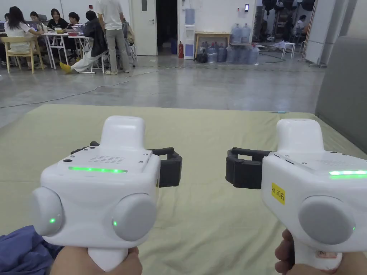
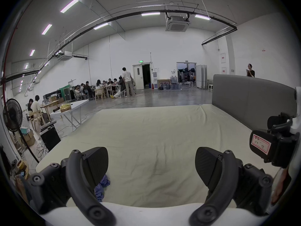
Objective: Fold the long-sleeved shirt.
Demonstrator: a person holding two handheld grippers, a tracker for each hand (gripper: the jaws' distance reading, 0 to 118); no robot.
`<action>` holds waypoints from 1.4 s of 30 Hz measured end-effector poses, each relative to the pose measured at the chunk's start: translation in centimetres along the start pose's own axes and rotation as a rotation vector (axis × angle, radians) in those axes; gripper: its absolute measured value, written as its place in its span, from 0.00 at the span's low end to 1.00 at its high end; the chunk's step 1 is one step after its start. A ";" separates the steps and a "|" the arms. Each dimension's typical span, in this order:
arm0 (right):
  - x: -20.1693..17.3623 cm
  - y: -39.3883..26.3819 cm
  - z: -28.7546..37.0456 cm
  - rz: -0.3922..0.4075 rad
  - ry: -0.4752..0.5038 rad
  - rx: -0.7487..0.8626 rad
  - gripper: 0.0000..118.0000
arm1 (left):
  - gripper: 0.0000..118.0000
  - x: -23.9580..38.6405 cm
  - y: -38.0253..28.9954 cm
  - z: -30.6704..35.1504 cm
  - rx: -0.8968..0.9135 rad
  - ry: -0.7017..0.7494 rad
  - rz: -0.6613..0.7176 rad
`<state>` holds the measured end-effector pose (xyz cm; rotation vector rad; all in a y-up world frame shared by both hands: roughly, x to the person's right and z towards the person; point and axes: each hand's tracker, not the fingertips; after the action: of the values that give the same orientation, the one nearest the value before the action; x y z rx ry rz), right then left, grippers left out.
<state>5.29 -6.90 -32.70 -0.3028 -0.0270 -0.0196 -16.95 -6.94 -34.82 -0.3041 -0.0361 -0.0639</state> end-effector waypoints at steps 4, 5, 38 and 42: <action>-0.2 0.2 0.0 -0.025 -0.011 -0.007 0.04 | 0.00 -0.1 -0.1 0.4 0.032 -0.029 0.020; -0.1 0.1 -0.3 -0.025 -0.013 -0.034 0.00 | 0.00 0.0 -0.1 0.5 0.073 0.006 0.018; -27.0 -1.1 2.6 0.158 0.670 -0.073 0.00 | 0.50 -26.6 -6.0 8.5 -0.176 0.328 0.200; -24.2 -2.4 0.3 0.175 0.586 -0.109 0.00 | 0.56 -28.7 -10.0 0.3 -0.370 0.219 0.332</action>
<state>-19.01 -8.72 -32.42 -0.3980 0.5839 0.0649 -46.30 -14.74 -32.80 -0.6677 0.2460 0.2291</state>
